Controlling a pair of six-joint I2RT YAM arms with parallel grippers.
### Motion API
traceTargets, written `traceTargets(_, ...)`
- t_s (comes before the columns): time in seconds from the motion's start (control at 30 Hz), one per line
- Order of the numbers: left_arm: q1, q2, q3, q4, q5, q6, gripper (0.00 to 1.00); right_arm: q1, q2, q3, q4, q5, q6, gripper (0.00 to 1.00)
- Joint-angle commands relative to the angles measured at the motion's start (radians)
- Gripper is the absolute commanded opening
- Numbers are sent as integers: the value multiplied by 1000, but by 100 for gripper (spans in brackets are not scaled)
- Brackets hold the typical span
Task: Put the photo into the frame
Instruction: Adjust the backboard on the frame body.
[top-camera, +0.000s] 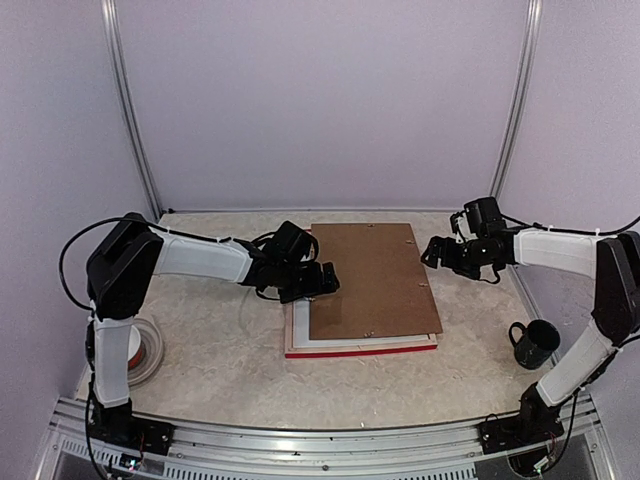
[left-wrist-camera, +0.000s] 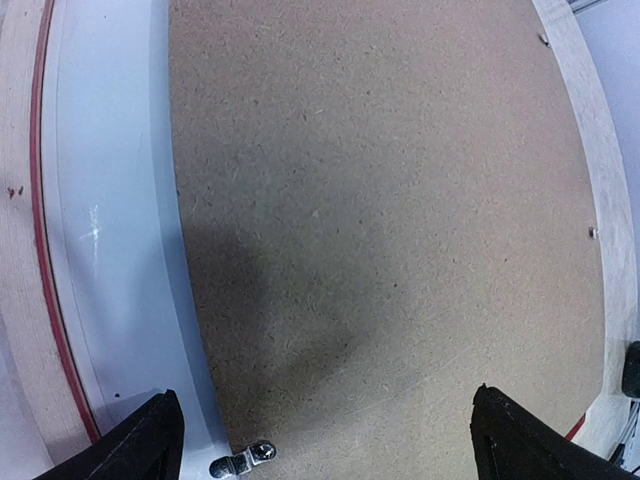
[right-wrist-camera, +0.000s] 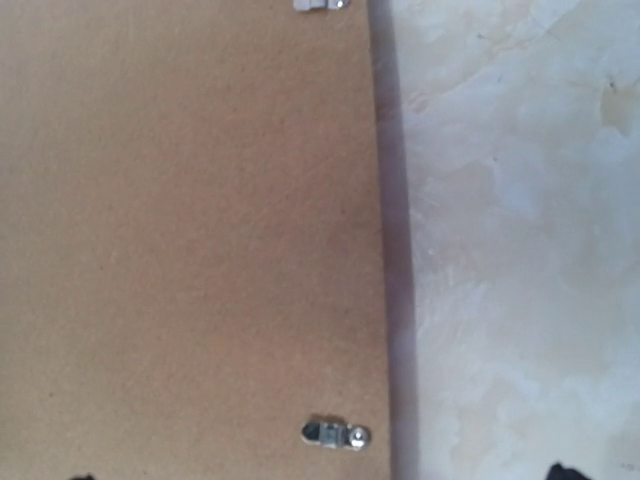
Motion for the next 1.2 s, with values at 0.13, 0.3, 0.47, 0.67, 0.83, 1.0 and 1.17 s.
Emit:
traceTargets(0.13,-13,-34,-54,46,48,-15,99,-37,51,-27,86,-84,38,98)
traceTargets(0.3,-19,-45,-63,55,50,-20,99,-40,67,-32,94,-95,42,97)
traceTargets(0.47,-22,-37,-62,58,58,-22,99,-41,75,-42,102,-108,39,97)
traceTargets(0.67,-22,-39,-65,59,57,-23,99,-41,98,-58,127,-162,31,99)
traceTargets(0.83,-28,-57,-78,58,48,-26,99,-41,116,-73,140,-171,34,99)
traceTargets(1.0,-43,-72,-96,61,27,-20,99,-40,132,-79,146,-187,37,99)
traceTargets(1.17,-59,-70,-92,61,14,-7,99,-39,138,-85,155,-200,35,99)
